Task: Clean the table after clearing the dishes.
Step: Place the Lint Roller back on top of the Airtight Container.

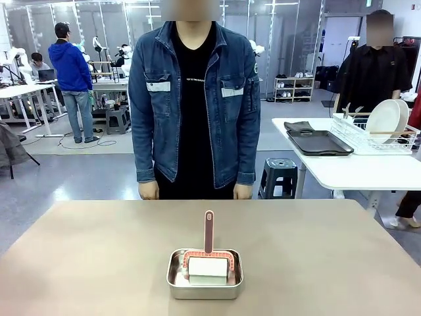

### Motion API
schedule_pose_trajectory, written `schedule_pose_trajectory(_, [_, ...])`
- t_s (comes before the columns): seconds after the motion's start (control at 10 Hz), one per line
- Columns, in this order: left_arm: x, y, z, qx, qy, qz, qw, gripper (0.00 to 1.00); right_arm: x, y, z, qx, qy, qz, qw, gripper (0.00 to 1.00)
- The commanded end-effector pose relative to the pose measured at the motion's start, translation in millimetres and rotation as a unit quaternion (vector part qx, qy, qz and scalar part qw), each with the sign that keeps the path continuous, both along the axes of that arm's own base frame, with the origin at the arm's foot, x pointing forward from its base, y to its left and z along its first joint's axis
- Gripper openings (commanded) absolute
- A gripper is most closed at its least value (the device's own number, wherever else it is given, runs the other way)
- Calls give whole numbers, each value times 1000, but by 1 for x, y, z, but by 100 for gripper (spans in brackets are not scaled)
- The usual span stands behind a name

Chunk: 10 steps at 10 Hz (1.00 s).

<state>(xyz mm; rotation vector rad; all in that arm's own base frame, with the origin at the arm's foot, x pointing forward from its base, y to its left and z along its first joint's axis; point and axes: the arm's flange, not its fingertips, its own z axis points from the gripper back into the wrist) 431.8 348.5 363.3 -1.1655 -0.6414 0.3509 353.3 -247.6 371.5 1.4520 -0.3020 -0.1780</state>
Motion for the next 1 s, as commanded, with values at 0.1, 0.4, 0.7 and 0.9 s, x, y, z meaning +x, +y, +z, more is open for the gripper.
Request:
schedule_pose_trajectory(0.1, [-5,-3,6,15,4,4,1000,100,-1,2,3,2,-2,1,1000,100])
schedule_pose_trajectory(0.4, [-5,-3,6,15,4,4,1000,100,-1,2,3,2,-2,1,1000,100])
schedule_pose_trajectory(0.7, [-5,-3,6,15,4,4,1000,100,-1,2,3,2,-2,1,1000,100])
schedule_pose_trajectory(0.9, [-5,-3,6,15,4,4,1000,100,-1,2,3,2,-2,1,1000,100])
